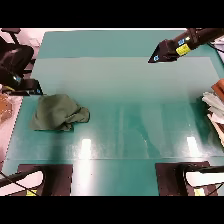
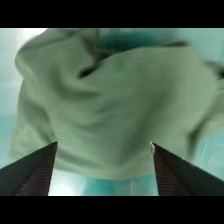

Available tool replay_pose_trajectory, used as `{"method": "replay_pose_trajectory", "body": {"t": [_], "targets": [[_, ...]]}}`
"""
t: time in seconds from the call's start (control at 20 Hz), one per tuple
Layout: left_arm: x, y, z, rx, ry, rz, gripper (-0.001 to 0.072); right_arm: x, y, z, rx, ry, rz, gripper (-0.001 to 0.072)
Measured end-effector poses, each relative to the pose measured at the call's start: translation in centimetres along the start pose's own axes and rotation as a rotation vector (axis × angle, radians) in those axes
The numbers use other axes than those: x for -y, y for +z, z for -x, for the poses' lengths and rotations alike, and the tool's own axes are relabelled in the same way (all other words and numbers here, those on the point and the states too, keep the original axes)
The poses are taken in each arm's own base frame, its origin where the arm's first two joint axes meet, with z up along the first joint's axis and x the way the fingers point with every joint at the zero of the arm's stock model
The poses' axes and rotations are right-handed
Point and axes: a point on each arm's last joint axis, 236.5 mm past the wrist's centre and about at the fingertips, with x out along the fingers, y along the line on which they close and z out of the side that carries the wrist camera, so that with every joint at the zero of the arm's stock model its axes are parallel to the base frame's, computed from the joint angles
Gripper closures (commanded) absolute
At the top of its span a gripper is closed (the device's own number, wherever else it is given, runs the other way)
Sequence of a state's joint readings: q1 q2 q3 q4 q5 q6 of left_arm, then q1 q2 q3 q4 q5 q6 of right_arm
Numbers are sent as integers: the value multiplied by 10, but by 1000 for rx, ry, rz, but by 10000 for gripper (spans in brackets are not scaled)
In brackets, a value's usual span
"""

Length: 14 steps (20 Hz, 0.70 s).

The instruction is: Fold the shirts.

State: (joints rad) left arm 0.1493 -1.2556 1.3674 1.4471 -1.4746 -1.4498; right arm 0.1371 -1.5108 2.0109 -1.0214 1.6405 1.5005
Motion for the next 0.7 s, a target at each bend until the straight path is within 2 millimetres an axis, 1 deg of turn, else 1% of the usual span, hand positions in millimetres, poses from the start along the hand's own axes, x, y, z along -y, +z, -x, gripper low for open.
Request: {"method": "replay_pose_trajectory", "body": {"t": [0.2, 0.25, 0.3, 0.35, 0.4, 0.45, 0.6, 0.7], "targets": [[-6, -11, -42, -14, -3, 41, 1, 3, 3, 1, 13, -4, -5, 399], [-7, -13, -51, -12, -2, 51, 17, 3, 4, 1, 17, -5, -5, 400], [-8, -12, -59, -5, -3, 60, 111, 3, 4, 1, 17, -5, -5, 400], [-8, -13, -66, -8, -7, 70, 254, 3, 4, 1, 18, -4, -5, 399], [-8, -14, -72, -11, -11, 77, 550, 3, 4, 1, 18, -5, -5, 399], [-6, -14, -77, -11, -21, 84, 676, 4, 4, 1, 19, -5, -6, 400], [2, -12, -81, -4, -62, 100, 678, 3, 4, 1, 18, -5, -6, 400], [18, -4, -76, 20, -131, 105, 679, 3, 4, 1, 18, -5, -6, 400]]}}
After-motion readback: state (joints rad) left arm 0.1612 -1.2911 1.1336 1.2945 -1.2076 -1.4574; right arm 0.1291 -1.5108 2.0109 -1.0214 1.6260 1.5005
